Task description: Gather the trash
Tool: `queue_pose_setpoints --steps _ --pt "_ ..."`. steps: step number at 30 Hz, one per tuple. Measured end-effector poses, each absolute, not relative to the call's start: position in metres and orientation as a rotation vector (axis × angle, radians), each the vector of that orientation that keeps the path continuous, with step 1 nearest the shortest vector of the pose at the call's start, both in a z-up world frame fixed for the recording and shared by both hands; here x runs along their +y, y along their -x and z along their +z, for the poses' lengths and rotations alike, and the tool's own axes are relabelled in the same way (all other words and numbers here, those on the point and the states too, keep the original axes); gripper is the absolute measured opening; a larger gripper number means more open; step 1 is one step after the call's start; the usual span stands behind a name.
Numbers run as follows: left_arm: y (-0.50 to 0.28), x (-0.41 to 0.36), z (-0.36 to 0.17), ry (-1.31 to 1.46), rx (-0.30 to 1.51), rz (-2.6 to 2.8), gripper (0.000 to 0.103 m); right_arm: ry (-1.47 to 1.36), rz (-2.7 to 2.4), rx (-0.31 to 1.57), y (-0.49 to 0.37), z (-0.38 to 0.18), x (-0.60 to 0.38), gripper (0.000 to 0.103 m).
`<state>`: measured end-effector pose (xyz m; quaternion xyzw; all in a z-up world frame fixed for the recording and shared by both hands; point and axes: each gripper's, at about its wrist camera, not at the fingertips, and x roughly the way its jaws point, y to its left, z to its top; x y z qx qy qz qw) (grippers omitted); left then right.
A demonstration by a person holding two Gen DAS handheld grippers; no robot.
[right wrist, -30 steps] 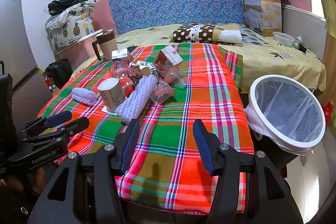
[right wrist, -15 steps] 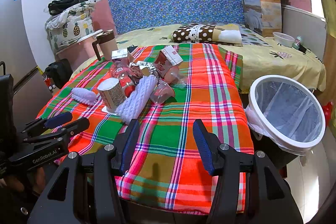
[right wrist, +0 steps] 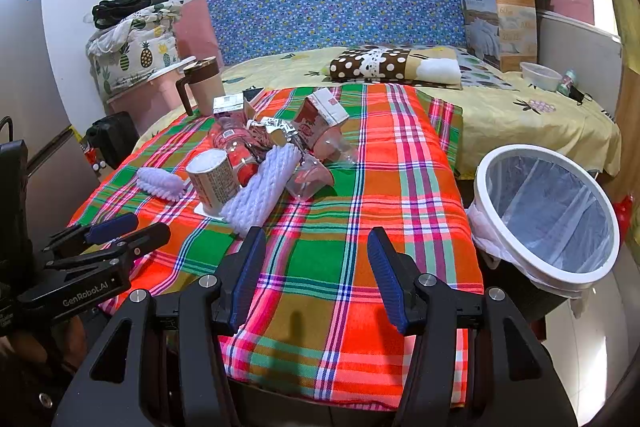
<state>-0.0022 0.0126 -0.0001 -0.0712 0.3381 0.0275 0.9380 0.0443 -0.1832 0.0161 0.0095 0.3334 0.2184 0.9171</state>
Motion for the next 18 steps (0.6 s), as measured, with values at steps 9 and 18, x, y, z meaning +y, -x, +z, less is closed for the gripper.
queue_pose_setpoints --steps 9,18 --pt "0.003 0.0124 0.001 0.147 0.683 0.043 0.058 -0.019 0.453 0.683 -0.0433 0.0182 -0.1835 0.055" --pt "0.0028 0.0137 0.0012 0.168 0.687 0.023 0.058 -0.015 0.458 0.671 -0.043 0.0204 -0.1819 0.055"
